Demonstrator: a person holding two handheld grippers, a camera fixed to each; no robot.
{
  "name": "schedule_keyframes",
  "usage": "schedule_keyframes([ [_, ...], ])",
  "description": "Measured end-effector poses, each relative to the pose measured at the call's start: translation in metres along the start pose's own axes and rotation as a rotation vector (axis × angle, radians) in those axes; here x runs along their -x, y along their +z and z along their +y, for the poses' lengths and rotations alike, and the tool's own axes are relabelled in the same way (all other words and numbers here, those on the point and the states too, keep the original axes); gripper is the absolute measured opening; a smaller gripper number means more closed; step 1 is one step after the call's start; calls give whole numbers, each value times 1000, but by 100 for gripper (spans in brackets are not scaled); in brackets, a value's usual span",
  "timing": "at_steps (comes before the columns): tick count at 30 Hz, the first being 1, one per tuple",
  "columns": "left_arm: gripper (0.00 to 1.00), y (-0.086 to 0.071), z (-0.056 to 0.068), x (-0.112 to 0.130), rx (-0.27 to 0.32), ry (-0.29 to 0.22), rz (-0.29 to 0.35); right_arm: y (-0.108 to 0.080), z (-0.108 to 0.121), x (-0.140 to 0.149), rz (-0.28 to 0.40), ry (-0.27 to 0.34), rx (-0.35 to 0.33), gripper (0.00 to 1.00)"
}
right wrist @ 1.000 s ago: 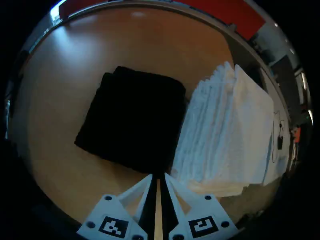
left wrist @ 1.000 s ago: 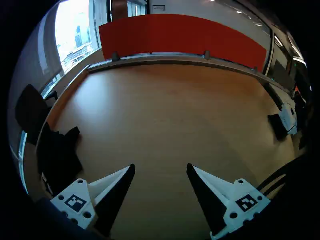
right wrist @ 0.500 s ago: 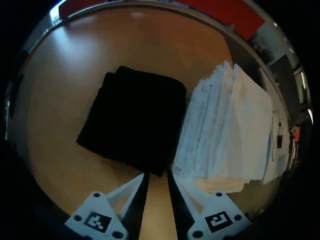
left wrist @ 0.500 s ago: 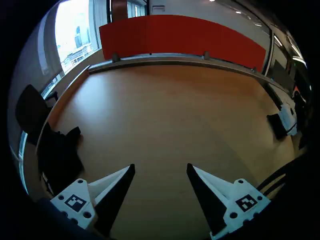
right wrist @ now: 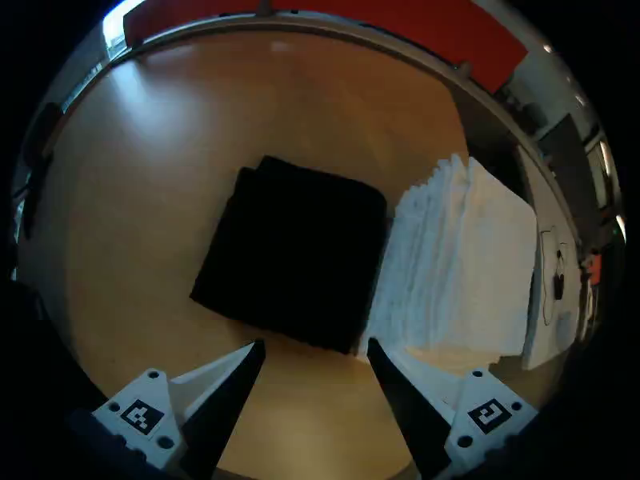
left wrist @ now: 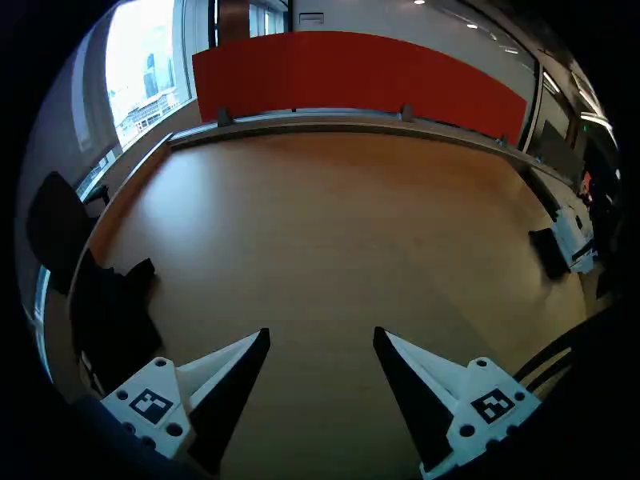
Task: Fold towel
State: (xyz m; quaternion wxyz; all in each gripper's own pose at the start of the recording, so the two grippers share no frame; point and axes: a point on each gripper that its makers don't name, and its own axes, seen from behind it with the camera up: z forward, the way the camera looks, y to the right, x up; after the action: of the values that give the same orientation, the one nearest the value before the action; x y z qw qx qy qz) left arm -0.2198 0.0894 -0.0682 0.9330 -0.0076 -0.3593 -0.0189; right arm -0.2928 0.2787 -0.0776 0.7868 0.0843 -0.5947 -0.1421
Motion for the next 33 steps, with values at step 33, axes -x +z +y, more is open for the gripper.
schedule_keyframes([
  [33, 96, 10, -6, -37, 35, 8, 55, -68, -39, -82, 533, 305, 39, 99],
])
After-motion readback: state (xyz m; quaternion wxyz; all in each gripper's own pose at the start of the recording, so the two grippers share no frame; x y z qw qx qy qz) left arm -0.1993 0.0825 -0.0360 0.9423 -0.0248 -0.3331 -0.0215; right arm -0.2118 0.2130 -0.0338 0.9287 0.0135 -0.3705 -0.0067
